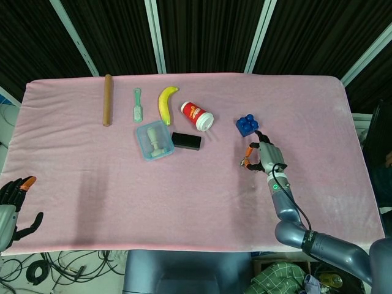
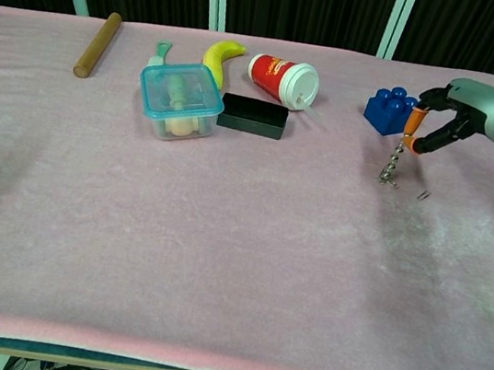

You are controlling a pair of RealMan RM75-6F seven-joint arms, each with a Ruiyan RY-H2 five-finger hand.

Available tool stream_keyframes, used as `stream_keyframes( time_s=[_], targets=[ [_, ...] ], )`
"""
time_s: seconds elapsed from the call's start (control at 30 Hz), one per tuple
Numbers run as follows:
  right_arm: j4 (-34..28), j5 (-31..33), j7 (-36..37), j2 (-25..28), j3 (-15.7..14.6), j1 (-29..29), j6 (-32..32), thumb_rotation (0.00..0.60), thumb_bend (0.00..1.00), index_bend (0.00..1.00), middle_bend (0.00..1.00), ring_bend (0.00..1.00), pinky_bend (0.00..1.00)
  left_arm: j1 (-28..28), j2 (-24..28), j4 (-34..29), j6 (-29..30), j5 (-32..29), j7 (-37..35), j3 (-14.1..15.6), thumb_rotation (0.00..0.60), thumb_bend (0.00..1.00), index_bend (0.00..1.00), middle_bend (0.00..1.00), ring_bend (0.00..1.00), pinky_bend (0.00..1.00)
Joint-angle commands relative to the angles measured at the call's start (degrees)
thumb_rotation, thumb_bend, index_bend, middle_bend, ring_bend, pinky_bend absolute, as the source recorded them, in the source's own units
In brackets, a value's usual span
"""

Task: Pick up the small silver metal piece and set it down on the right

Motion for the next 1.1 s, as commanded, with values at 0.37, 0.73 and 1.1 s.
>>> stream_keyframes(
  time_s=[0.37,0.73,1.1],
  targets=[
    [-3.5,-1.0,-0.6,2.4,0.4,-0.8,2.0,0.6,0.44,0.66,0.0,0.0,0.17,0.0,0.0,0.0,0.0,-0.1,-0.1,0.0,0.6,0.39,0.07,0.06,0.0,0.0],
    [-11.8,-2.2,-3.3,8.1,-2.1,-3.6,4.9,0.6,0.44,0.66,0.0,0.0,0.17,0.0,0.0,-0.1,0.0,-0.1,0.1,0.0,0.6,0.39,0.07,0.06,0.0,0.0],
    [-12.5,-1.5,-2.3,9.7,-3.6,-5.5,4.6,0.6,0.44,0.66,0.0,0.01,0.17,0.1,-0.1,-0.2,0.1,0.0,0.3,0.0,0.6,0.39,0.07,0.06,0.0,0.0]
  ],
)
